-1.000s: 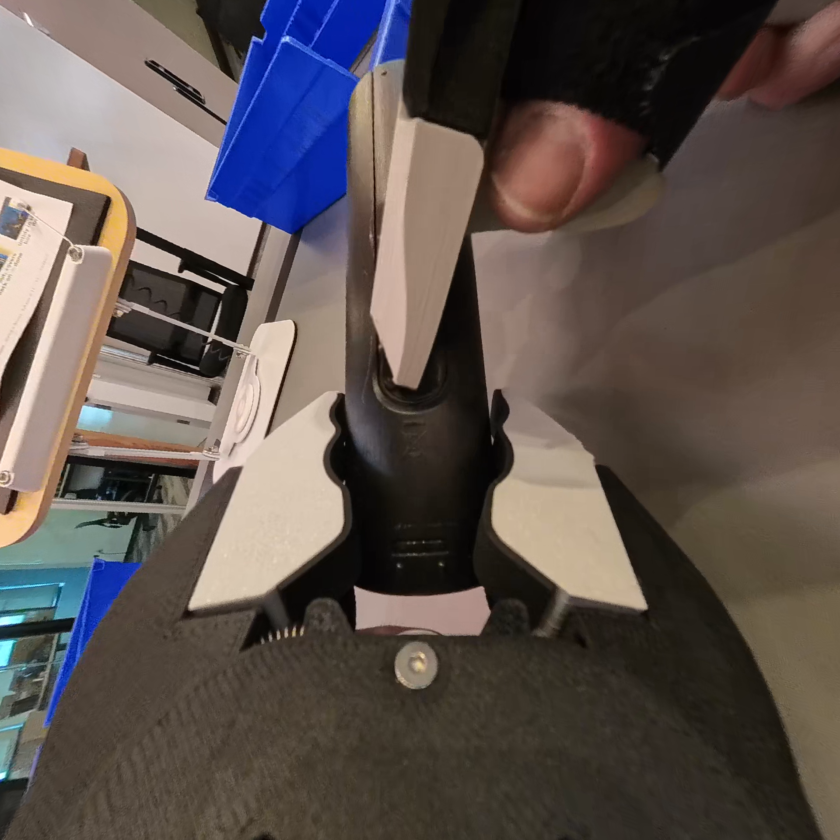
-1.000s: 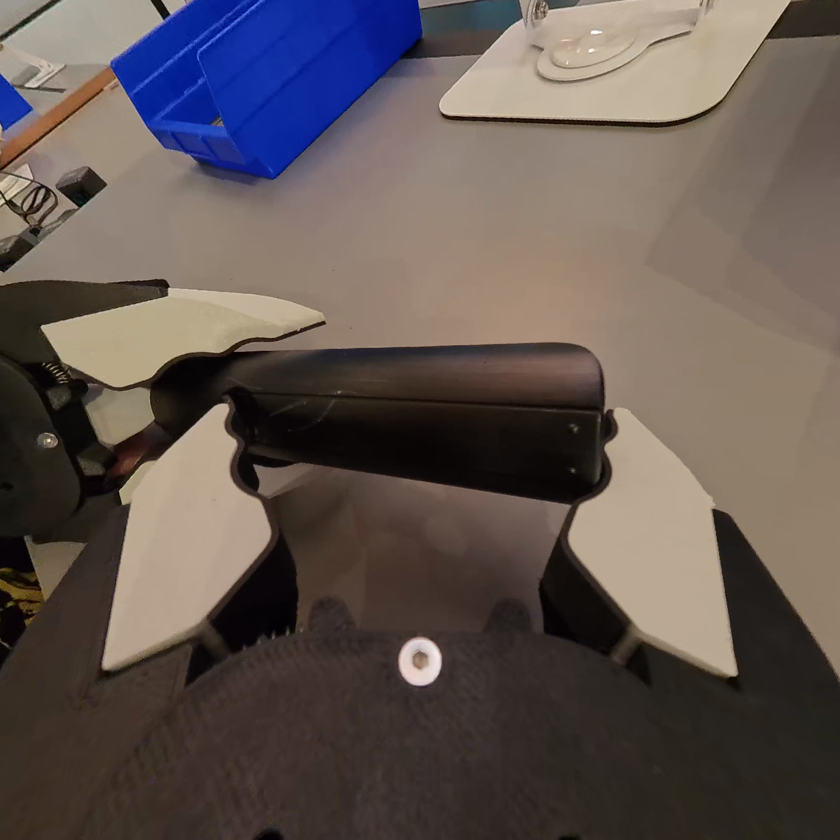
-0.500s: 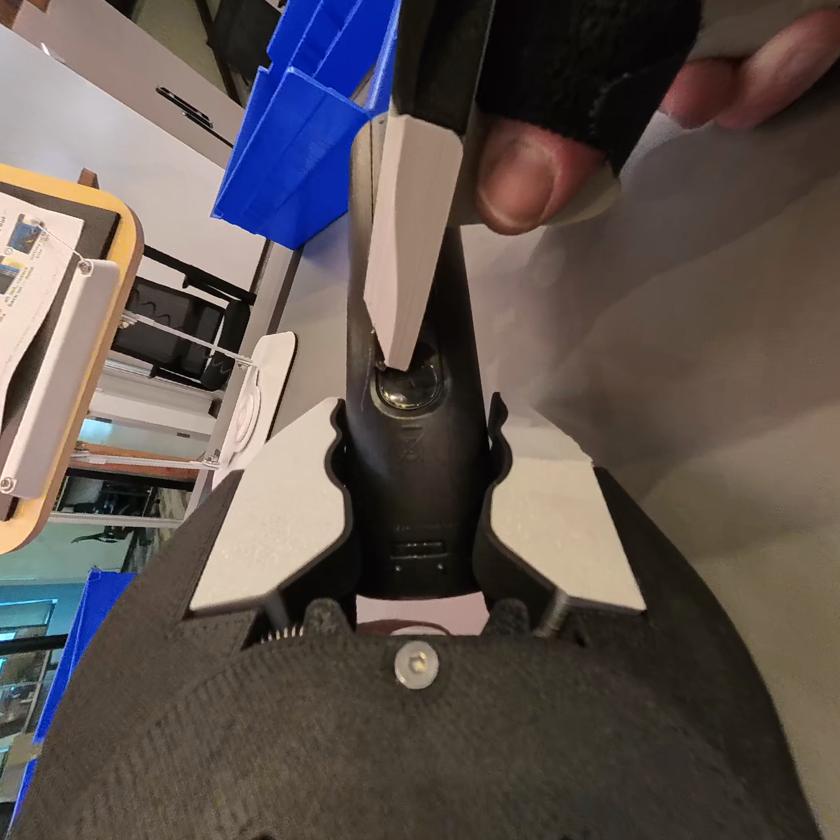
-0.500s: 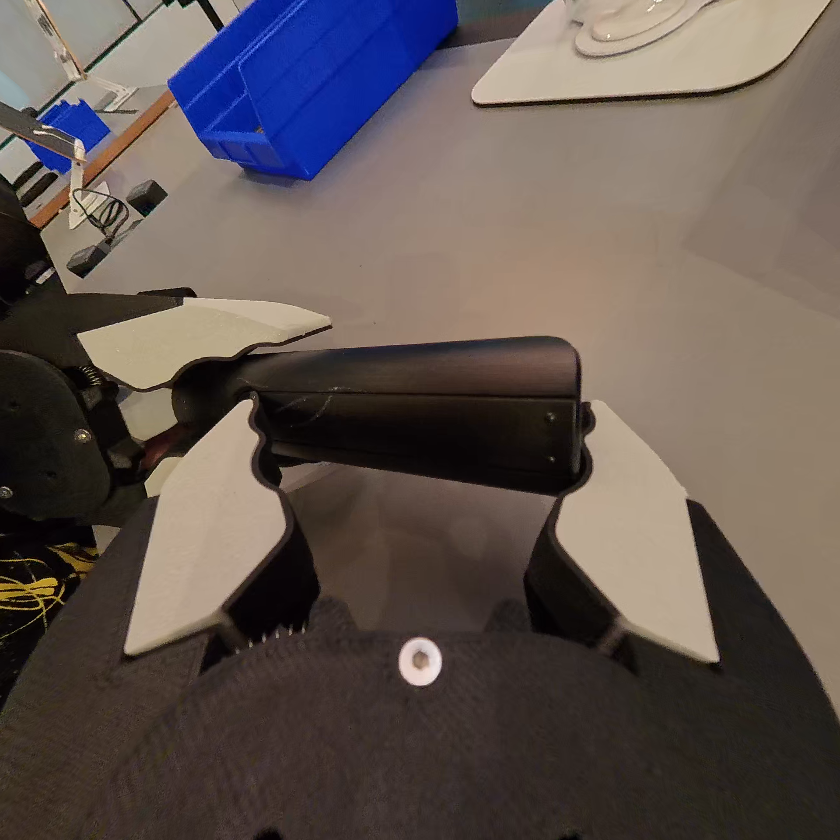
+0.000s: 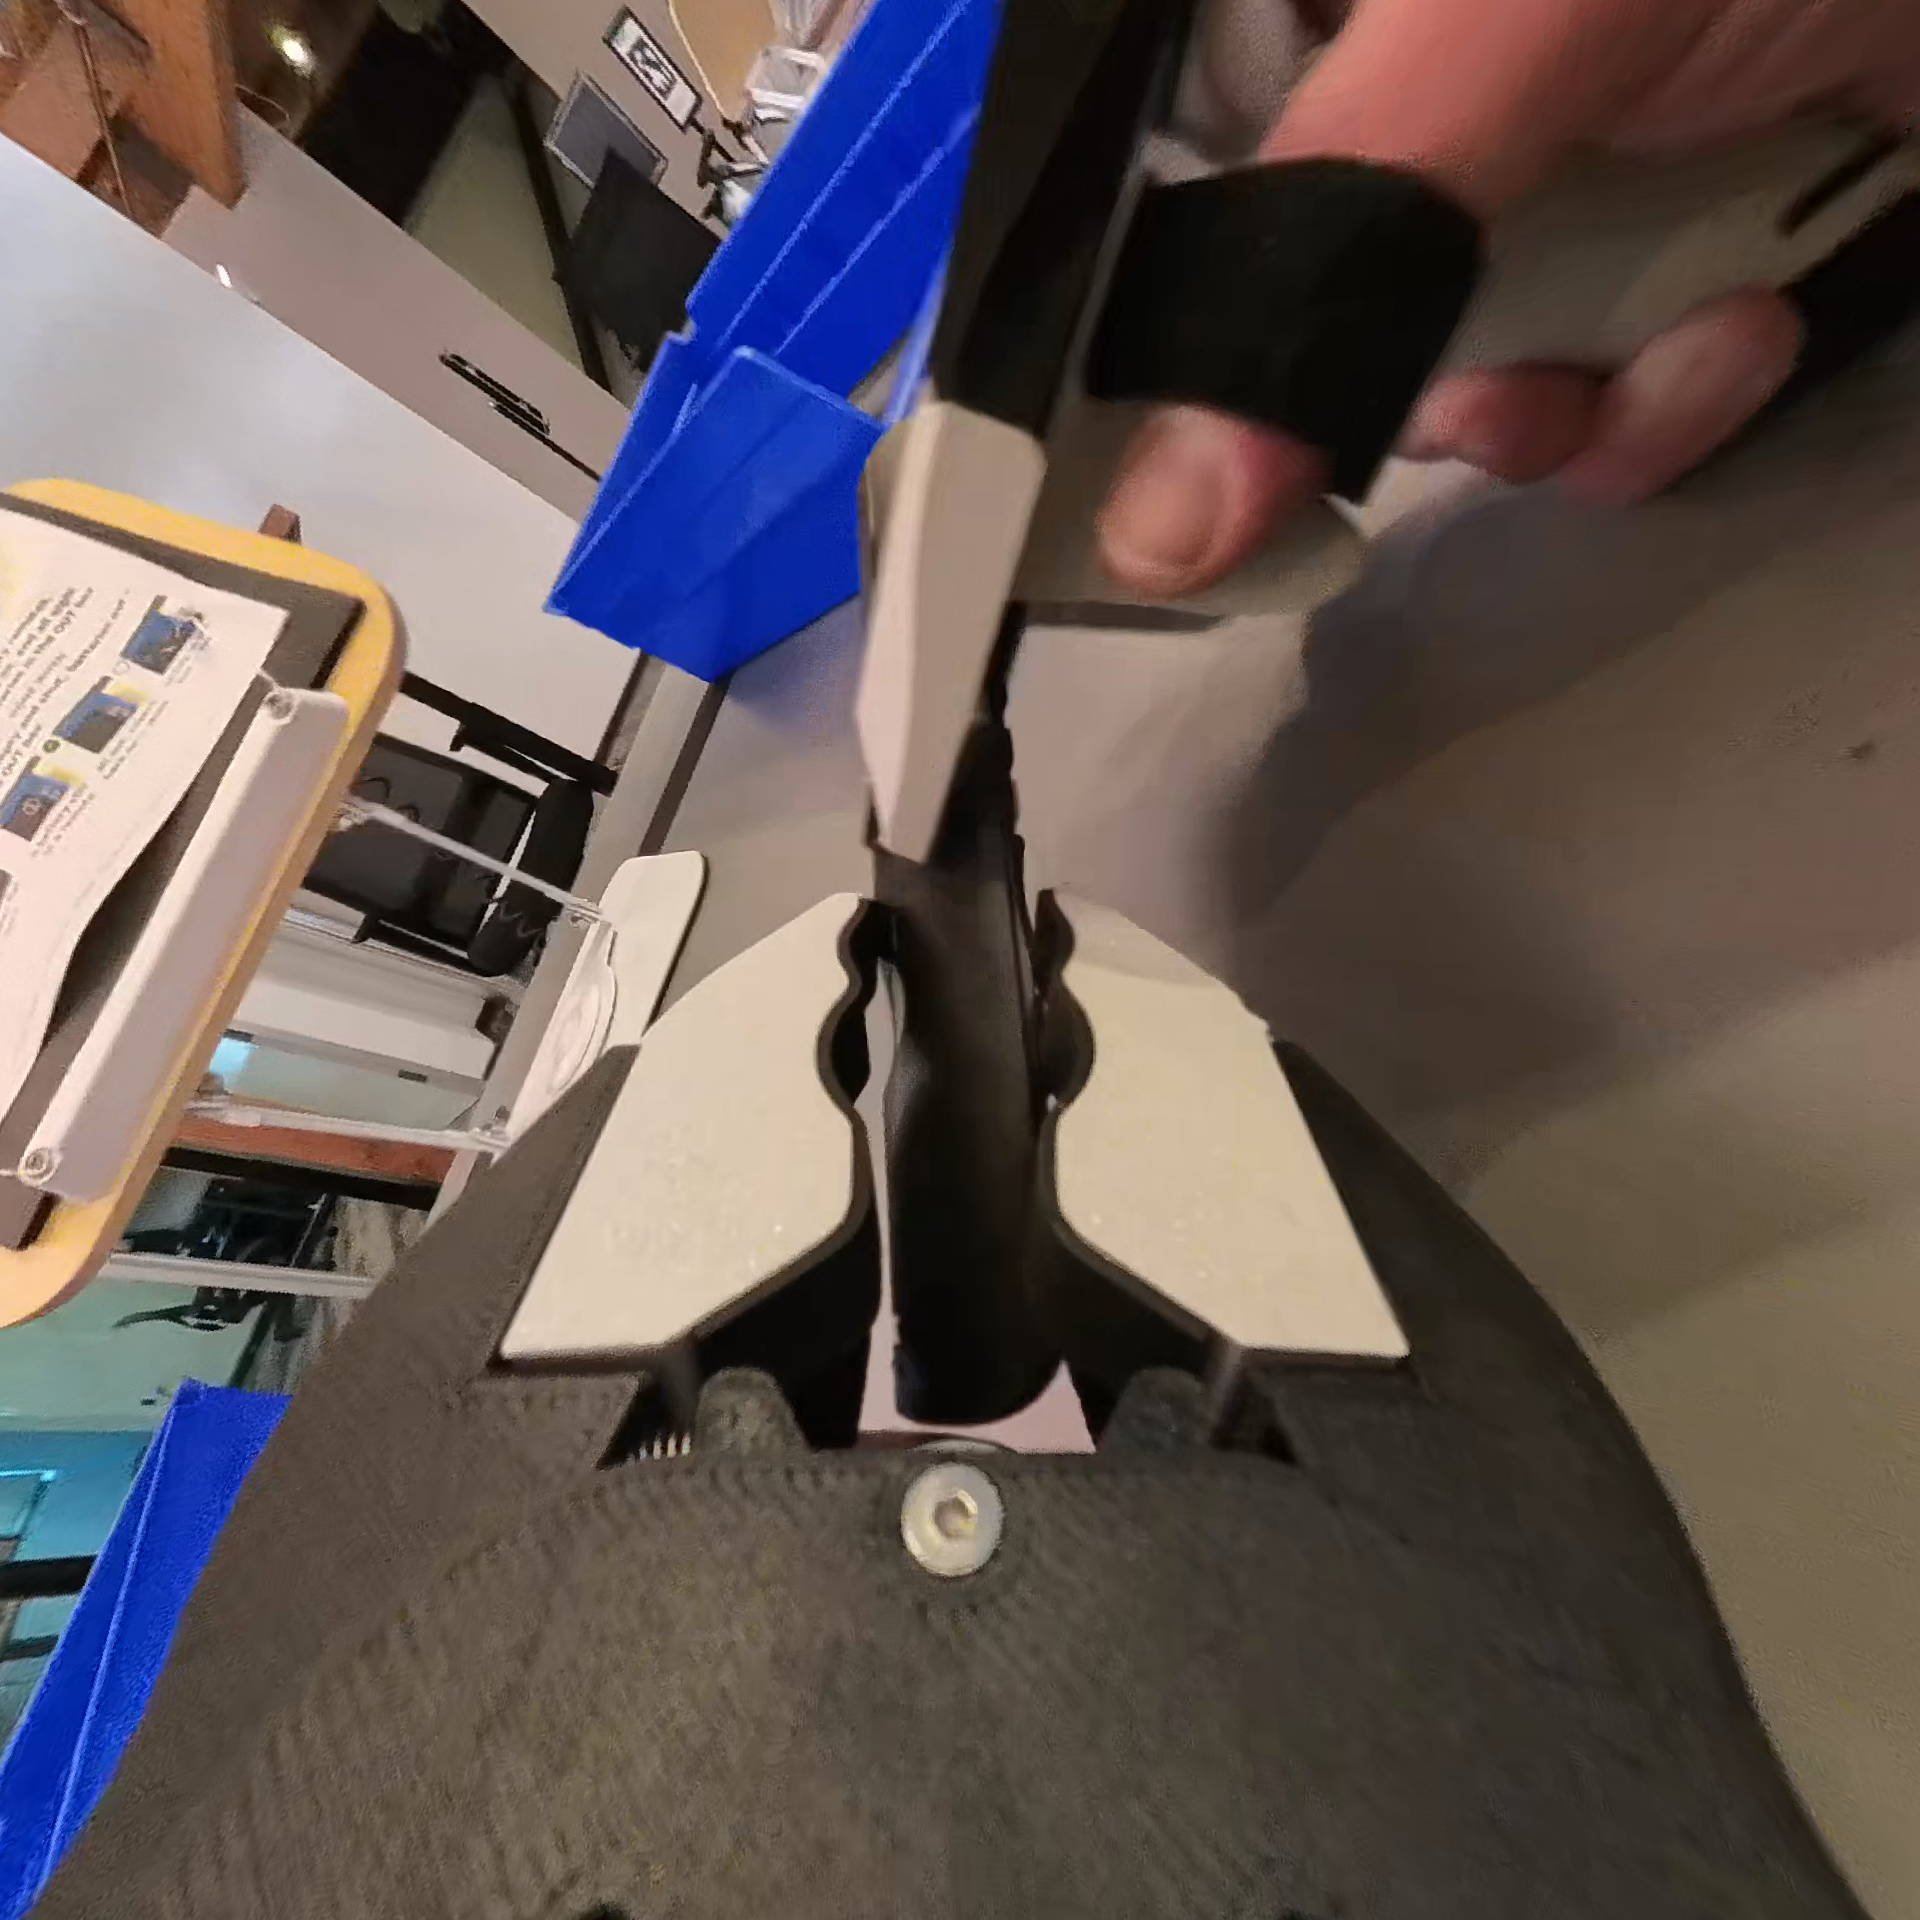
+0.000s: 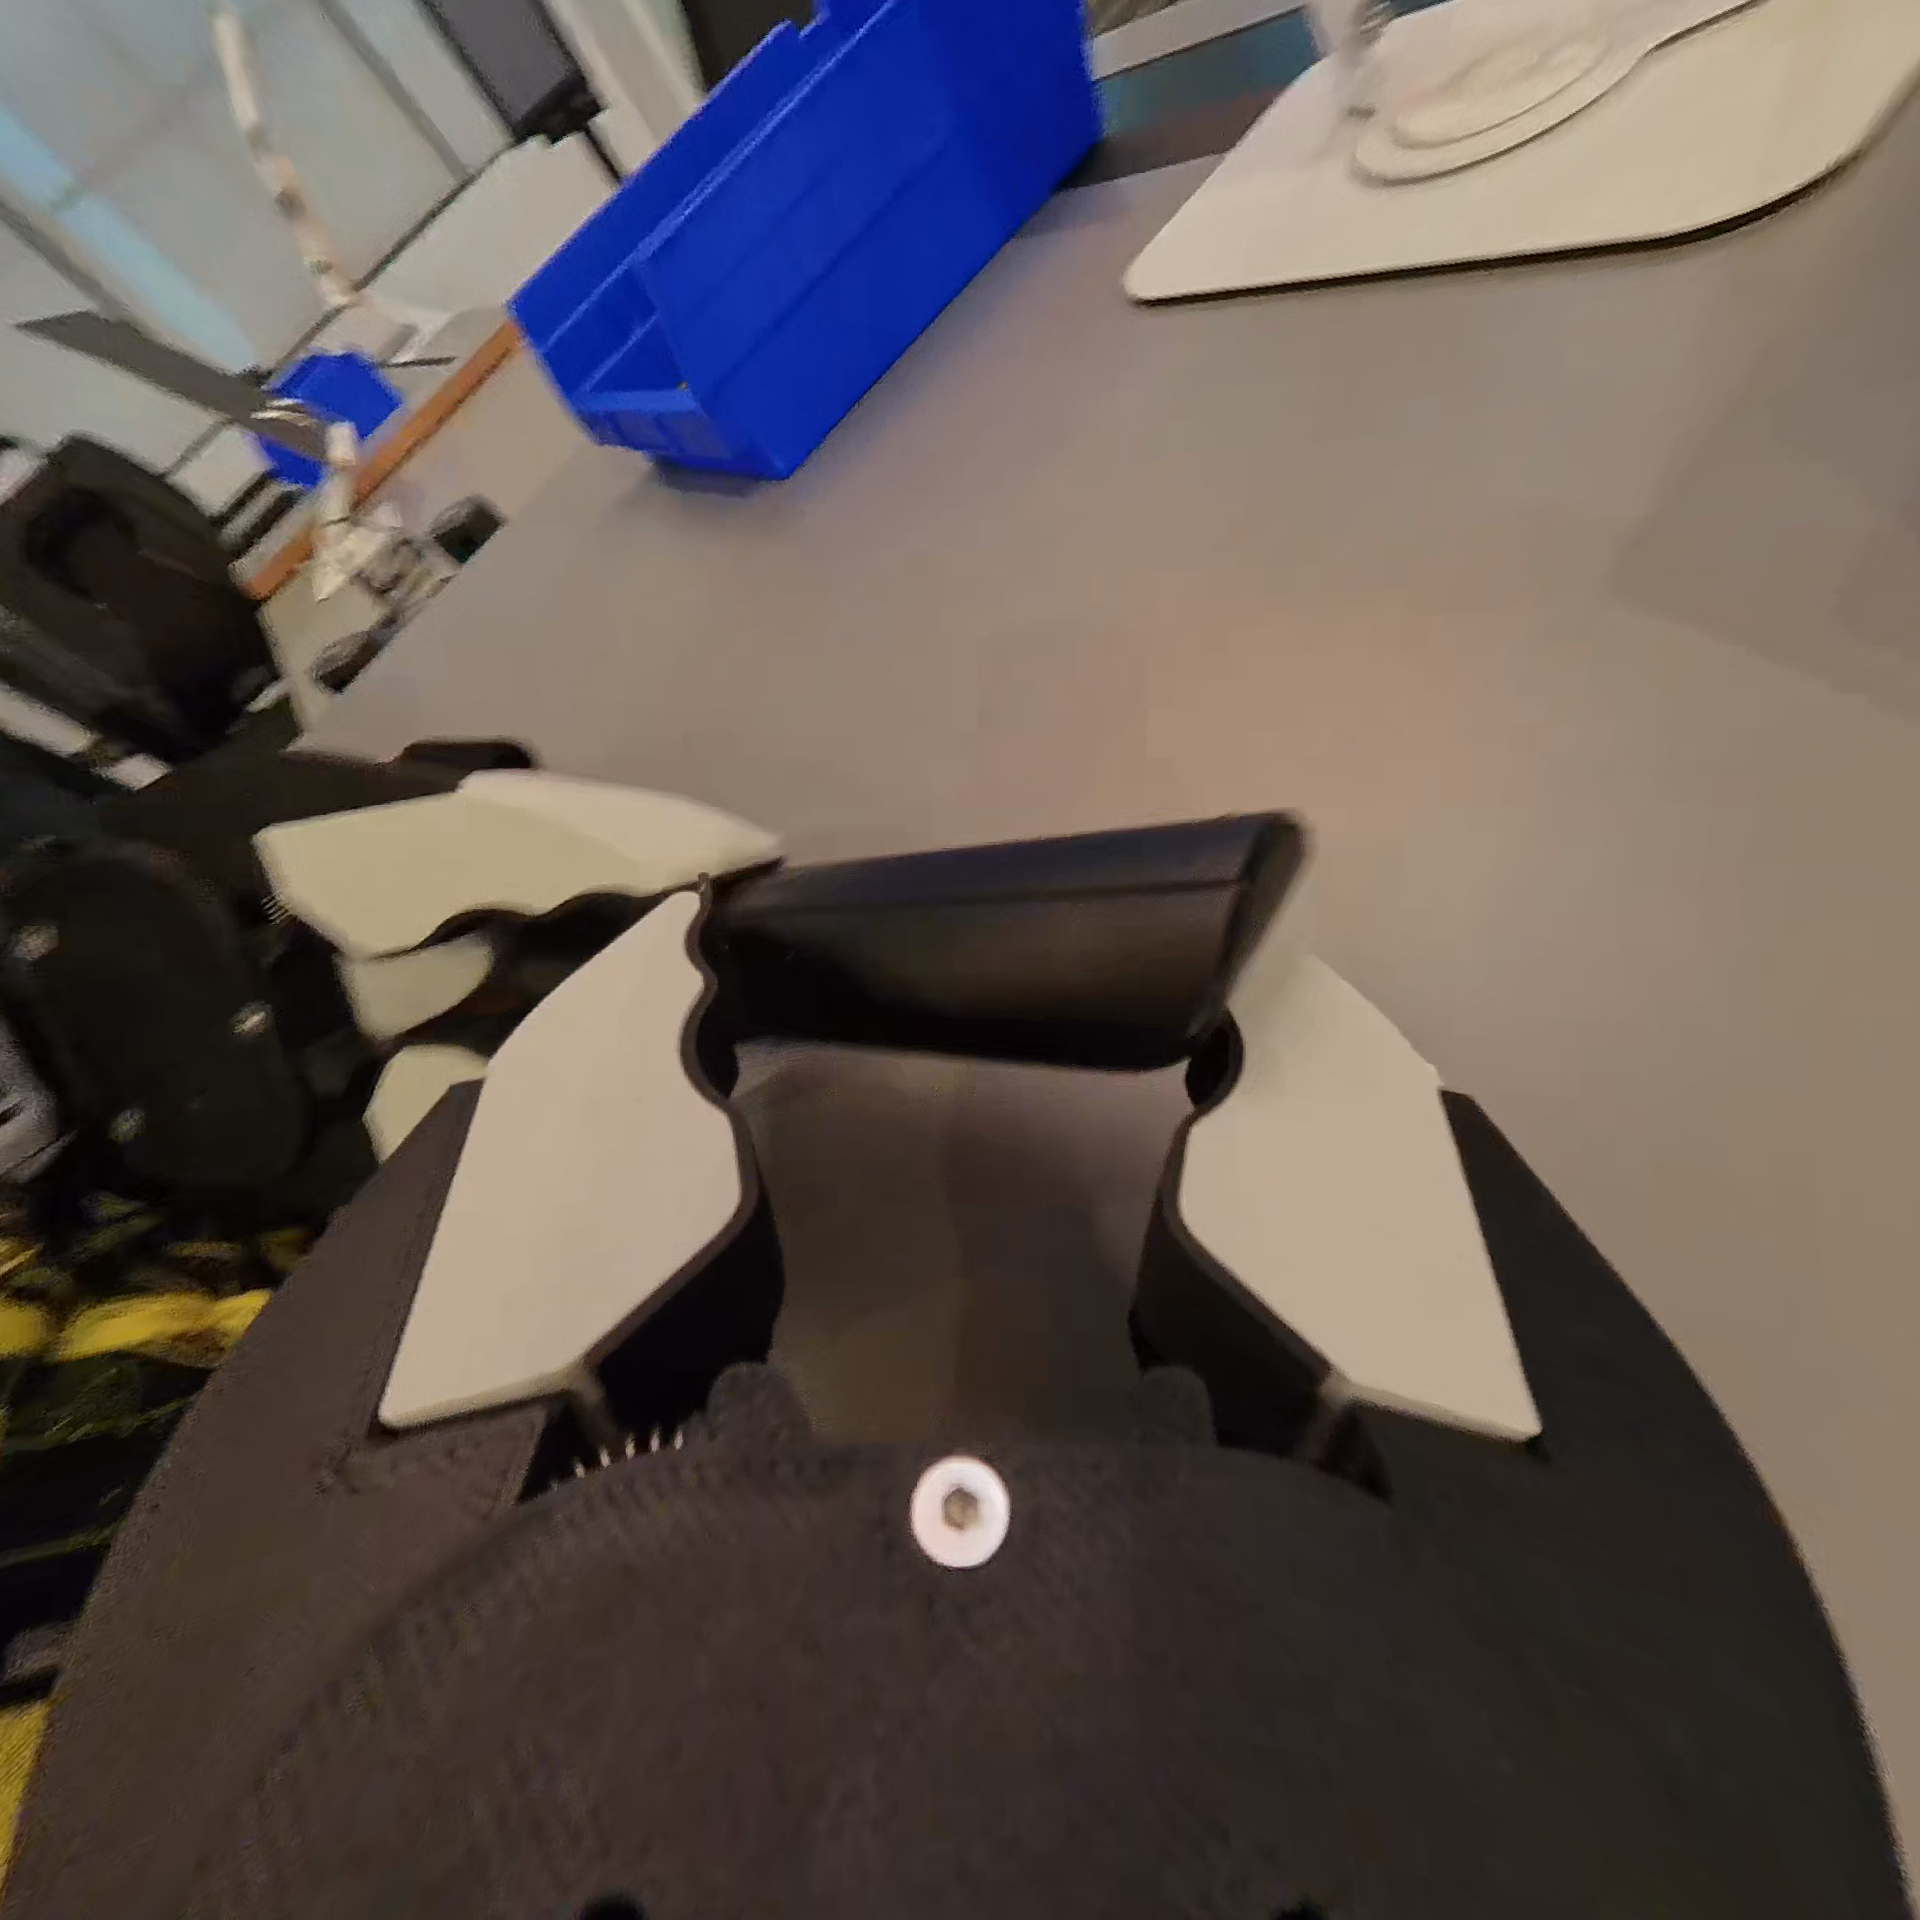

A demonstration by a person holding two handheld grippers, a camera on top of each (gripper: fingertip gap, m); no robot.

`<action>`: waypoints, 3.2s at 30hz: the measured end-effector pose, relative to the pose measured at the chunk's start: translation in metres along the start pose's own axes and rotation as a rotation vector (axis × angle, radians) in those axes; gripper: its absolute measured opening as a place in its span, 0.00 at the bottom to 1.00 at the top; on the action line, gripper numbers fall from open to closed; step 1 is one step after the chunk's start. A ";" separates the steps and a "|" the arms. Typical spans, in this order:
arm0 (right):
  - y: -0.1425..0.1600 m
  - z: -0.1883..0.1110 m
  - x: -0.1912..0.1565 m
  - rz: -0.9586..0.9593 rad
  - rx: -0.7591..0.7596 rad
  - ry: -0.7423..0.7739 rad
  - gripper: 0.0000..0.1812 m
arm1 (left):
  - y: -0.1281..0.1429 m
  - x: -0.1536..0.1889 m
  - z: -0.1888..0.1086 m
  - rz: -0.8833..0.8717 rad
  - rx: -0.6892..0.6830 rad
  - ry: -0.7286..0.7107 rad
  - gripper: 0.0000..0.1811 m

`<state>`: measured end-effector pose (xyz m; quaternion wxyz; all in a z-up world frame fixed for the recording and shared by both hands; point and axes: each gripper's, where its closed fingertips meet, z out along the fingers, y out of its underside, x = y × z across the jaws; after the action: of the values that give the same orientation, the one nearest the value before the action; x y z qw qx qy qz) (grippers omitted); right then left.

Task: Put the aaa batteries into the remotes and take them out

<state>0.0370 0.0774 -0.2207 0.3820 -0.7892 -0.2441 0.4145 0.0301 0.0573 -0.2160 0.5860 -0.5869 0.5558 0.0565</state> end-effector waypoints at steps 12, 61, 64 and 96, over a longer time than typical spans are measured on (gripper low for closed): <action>-0.025 -0.005 -0.031 0.499 0.272 -0.359 0.23 | -0.019 -0.016 -0.006 0.235 0.086 -0.177 0.13; -0.056 -0.032 -0.052 0.157 0.376 -0.550 0.26 | -0.041 0.032 -0.033 -1.081 0.209 1.084 0.14; -0.037 -0.030 -0.052 0.064 0.250 -0.470 0.26 | -0.040 0.028 -0.032 -1.126 0.210 1.084 0.14; -0.027 -0.001 -0.048 0.135 0.193 -0.426 0.14 | -0.030 0.030 -0.015 -1.063 0.128 0.876 0.16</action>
<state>0.0100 0.0597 -0.1764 0.3670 -0.6582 -0.2251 0.6176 0.0545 0.0195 -0.2139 0.2892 -0.7129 0.3805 -0.5132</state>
